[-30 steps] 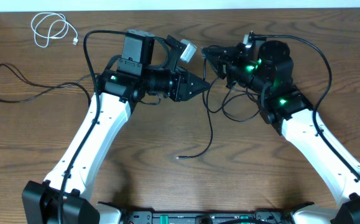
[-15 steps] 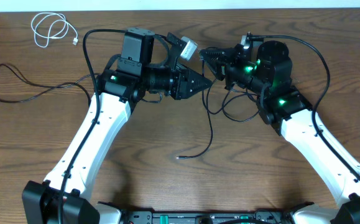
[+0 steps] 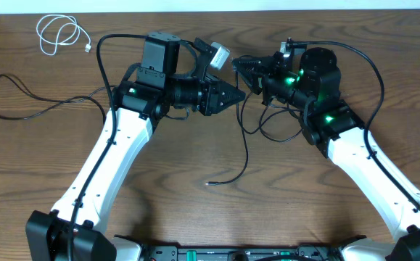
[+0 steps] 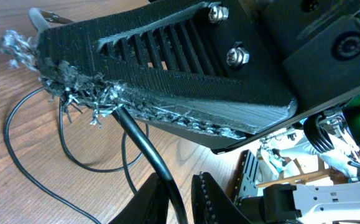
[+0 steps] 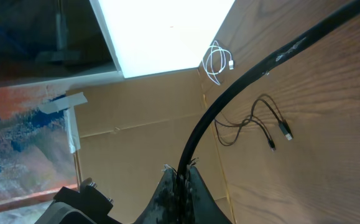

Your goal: Untangle cables

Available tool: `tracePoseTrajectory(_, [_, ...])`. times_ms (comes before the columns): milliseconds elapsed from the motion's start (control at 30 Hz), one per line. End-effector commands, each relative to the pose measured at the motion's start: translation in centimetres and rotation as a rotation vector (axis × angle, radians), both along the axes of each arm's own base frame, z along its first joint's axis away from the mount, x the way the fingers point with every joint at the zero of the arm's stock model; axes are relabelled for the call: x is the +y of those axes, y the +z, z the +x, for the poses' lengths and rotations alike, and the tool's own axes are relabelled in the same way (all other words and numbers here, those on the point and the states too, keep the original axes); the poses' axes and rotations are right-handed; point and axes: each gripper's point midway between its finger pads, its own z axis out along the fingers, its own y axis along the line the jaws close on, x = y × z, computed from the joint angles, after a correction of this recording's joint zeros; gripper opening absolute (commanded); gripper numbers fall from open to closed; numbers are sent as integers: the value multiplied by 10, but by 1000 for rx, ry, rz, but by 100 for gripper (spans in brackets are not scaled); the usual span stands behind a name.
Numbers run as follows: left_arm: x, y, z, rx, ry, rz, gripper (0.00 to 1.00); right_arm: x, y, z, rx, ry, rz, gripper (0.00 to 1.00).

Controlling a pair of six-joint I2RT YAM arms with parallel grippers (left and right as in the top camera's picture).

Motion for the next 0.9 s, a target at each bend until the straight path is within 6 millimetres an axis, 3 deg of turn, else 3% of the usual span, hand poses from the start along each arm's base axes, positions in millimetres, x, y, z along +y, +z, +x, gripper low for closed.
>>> tracePoseTrajectory(0, [-1,10,-2,-20,-13,-17,19,2,6,0,-7,6,9,2])
tracePoseTrajectory(400, [-1,10,-2,-19,-14,-18,19,-3,6,3,-8,-7,9,1])
tracePoseTrajectory(467, [-1,10,-2,-13,-10,-19,9,-4,6,3,-8,-8,9,2])
tracePoseTrajectory(700, [-2,13,0,-5,1,-29,7,-4,6,3,-72,7,-39,2])
tracePoseTrajectory(867, [3,24,14,78,87,-82,7,-12,6,7,-226,37,-154,21])
